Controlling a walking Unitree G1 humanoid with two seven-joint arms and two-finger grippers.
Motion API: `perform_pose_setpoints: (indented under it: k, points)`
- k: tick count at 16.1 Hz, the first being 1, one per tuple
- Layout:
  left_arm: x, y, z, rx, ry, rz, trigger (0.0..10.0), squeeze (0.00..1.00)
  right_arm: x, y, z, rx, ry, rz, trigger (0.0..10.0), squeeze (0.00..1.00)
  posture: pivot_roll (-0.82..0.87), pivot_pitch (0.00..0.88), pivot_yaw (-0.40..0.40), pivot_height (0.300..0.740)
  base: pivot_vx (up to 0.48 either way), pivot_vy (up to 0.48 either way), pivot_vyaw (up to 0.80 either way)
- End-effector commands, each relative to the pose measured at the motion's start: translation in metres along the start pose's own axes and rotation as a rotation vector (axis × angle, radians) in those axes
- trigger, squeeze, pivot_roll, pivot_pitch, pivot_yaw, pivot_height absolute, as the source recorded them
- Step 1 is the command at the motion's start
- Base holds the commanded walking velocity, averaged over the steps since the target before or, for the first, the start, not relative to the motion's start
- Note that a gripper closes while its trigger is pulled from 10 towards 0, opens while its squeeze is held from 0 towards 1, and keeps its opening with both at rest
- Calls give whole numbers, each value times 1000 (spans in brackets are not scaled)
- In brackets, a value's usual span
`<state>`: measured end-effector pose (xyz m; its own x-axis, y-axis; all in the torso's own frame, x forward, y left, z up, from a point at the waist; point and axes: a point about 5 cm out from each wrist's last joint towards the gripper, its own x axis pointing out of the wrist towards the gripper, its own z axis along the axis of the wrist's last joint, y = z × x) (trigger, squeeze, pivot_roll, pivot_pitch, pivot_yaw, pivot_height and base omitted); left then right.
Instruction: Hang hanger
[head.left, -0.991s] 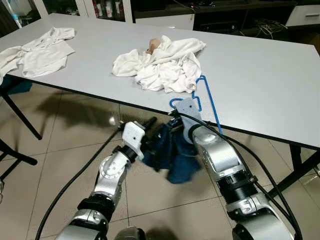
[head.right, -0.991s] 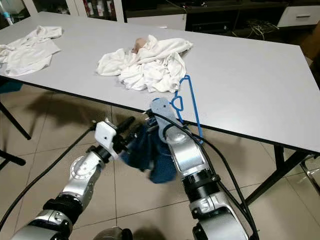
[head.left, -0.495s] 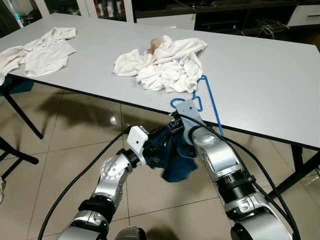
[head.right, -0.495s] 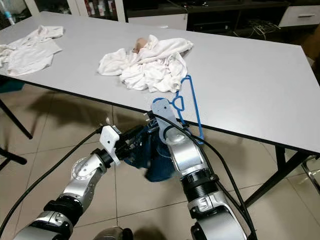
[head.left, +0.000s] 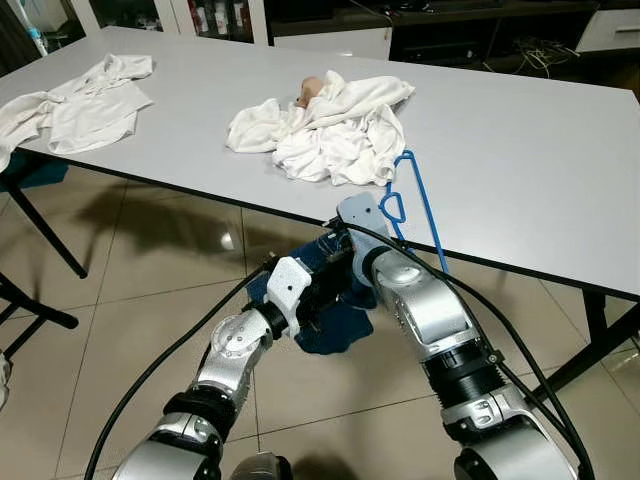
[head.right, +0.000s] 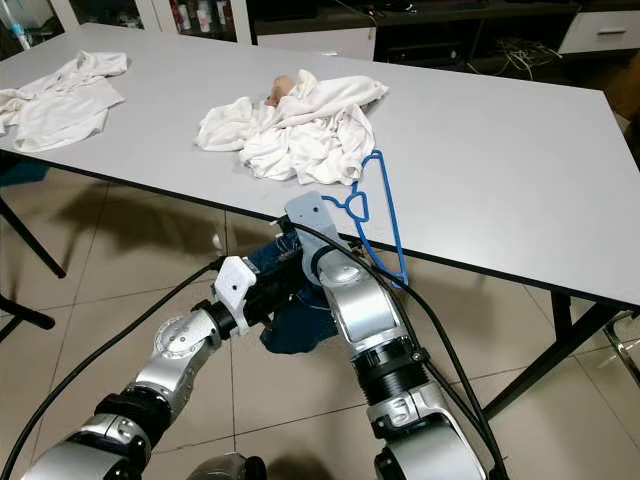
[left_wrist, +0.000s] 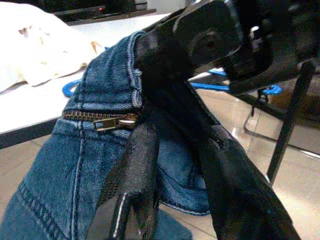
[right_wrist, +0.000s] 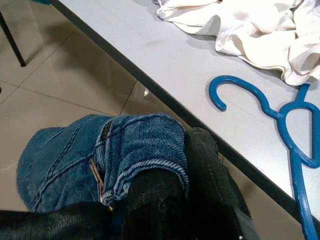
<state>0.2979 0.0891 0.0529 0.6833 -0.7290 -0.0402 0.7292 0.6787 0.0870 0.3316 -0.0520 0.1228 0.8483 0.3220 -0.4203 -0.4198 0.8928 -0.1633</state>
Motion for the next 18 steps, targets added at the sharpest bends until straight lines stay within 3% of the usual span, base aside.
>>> perform_pose_setpoints:
  k: [1,4,7,12,14,17,18]
  points:
    - [-3,3,-4,15,29,15,10000,133,-3,-6,21,-6,-80,-11,10000,0,-14,0,81,740,0,0,0]
    - [-11,11,-8,47,64,61,10000,129,-3,-14,12,6,-53,-25,10000,0,-5,0,80,740,0,0,0]
    - [-21,17,-20,93,168,105,10000,125,-6,-25,10,39,-53,-16,10000,0,-5,0,79,740,0,0,0]
    - [-23,19,-23,121,198,128,10000,125,-14,-30,10,69,-85,51,10000,0,-11,0,78,740,0,0,0]
    - [-20,20,-19,134,181,134,10000,129,-13,-31,12,57,-71,17,10000,0,-17,0,79,740,0,0,0]
    - [-12,13,-3,119,35,85,10000,220,-10,-30,13,64,-63,-37,10000,0,-18,0,78,740,0,0,0]
    - [-11,10,-1,105,-4,72,10000,1000,-8,-31,14,77,-68,-70,10000,0,-16,0,77,740,0,0,0]
